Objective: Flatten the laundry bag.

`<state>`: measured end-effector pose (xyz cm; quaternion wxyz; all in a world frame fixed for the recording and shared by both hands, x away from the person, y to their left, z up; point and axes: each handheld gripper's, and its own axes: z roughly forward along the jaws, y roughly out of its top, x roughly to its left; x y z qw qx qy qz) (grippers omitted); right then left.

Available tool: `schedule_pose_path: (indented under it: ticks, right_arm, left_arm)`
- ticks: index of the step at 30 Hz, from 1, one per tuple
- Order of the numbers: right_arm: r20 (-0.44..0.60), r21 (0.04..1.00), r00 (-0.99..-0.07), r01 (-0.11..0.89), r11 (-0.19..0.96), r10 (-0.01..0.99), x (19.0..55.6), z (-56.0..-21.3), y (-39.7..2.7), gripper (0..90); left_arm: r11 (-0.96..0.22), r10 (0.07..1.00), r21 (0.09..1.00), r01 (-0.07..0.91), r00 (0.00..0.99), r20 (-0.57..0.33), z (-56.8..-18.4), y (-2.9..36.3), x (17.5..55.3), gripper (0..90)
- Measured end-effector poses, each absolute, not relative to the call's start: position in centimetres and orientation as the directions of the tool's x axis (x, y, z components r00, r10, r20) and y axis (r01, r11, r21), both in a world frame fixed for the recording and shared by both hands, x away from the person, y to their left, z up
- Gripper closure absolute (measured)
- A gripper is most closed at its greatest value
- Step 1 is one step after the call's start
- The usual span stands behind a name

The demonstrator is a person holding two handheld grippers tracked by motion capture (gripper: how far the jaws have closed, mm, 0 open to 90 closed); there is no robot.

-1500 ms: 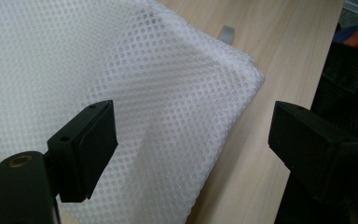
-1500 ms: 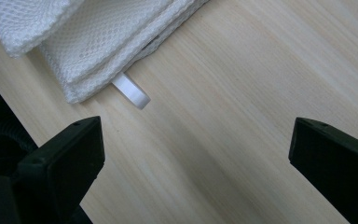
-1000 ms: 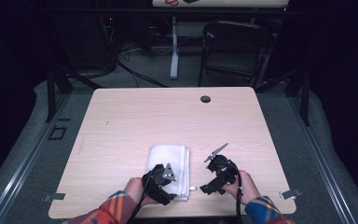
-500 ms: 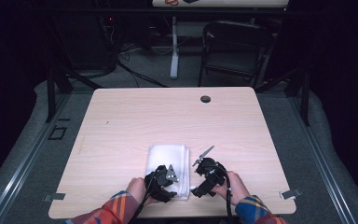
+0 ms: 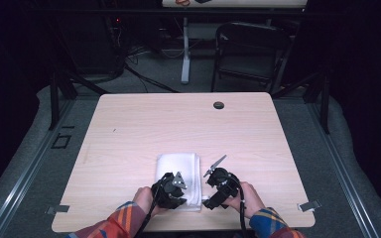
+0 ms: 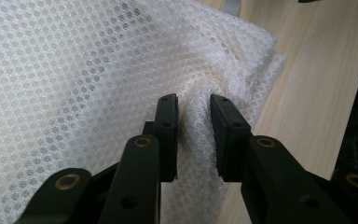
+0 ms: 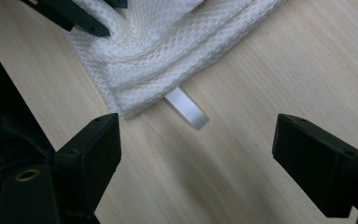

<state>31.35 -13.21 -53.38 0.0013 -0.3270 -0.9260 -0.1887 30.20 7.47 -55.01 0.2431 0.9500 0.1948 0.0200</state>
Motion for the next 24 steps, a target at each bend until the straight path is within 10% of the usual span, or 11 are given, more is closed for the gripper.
schedule_pose_path:
  ticks: [7,16,24]
  right_arm:
    - [0.127,0.357,-0.792,0.598,0.718,0.597,31.2,-53.2,-13.2,30.7]
    - [0.122,0.385,-0.827,0.550,0.741,0.549,30.6,-53.2,-11.8,72.6]
    - [0.134,0.398,-0.836,0.537,0.744,0.532,30.4,-54.1,-10.0,85.3]
  left_arm:
    - [-0.806,0.374,0.478,0.349,0.926,-0.047,-54.7,7.6,30.3,81.5]
    - [-0.786,0.371,0.520,0.335,0.928,-0.037,-53.8,7.9,30.2,82.5]
    - [-0.773,0.366,0.544,0.328,0.930,-0.040,-53.3,8.3,30.2,82.4]
